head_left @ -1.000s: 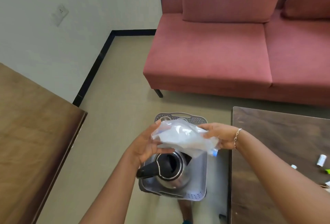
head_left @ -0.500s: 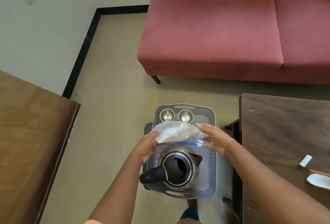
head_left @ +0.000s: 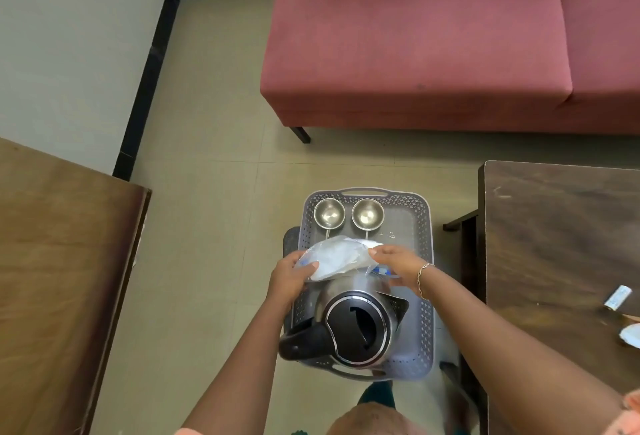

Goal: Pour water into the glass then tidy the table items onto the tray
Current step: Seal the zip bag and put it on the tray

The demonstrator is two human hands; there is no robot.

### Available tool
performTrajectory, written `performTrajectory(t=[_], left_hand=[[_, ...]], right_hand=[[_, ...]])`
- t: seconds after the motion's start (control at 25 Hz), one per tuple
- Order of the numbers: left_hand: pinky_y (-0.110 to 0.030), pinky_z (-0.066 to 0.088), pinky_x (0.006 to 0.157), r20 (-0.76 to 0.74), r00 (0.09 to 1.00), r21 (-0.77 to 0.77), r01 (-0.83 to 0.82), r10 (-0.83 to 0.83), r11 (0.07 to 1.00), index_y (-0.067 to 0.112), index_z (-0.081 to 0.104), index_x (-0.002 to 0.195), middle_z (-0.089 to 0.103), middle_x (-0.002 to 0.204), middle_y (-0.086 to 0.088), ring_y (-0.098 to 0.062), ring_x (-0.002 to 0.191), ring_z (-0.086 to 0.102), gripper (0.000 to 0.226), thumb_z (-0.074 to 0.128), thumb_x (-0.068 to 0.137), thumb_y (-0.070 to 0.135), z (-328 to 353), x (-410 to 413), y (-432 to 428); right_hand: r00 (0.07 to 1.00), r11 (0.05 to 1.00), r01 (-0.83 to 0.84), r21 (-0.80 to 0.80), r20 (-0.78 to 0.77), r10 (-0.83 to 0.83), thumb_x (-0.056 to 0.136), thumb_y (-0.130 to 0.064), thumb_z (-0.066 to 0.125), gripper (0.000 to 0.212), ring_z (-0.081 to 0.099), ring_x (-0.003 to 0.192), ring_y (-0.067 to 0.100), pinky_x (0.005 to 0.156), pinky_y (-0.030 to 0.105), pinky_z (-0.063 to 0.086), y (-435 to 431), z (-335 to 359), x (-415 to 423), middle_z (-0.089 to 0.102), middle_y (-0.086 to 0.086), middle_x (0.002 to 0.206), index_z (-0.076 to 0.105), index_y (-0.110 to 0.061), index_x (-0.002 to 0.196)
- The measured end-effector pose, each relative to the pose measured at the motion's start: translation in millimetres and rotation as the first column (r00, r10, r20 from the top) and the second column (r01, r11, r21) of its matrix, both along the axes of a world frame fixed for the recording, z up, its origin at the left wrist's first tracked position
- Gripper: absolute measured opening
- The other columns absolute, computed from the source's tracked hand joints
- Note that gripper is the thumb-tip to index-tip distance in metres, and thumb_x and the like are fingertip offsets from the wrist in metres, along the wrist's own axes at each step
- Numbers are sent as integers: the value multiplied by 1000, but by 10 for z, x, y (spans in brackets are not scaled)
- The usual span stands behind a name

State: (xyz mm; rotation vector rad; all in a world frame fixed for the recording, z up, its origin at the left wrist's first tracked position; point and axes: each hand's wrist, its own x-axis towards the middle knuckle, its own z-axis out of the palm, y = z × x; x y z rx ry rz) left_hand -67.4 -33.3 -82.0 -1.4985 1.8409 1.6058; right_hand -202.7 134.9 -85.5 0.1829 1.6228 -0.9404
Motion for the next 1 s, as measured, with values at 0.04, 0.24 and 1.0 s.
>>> performTrajectory(t=[0.04,0.24,1.0], left_hand=[[-43,49,93,10,995,-94,97,-97,991,15,56,122,60,122,-11,-27,104,58,38,62,85,14,-4,14,-1],[-42,28,109,38,759,-408,606,-650,683,29,52,129,47,140,4,-16,133,35,49,45,85,49,63,-146,104],[-56,26,108,413,559,-844,532,-720,-71,5,58,119,61,123,-18,-36,123,50,59,33,89,49,966,-326,1007]], right_hand=[[999,999,-42,15,-28,42,94,-32,47,39,49,108,22,101,39,40,-1,-6,15,51,13,133,52,-6,123],[985,996,-86,18,-150,88,96,-29,44,41,47,107,18,75,22,42,-6,-126,17,48,8,137,43,-15,134],[28,871,-331,364,-918,395,67,-5,74,54,55,112,43,95,49,44,1315,317,57,55,28,124,58,0,118]])
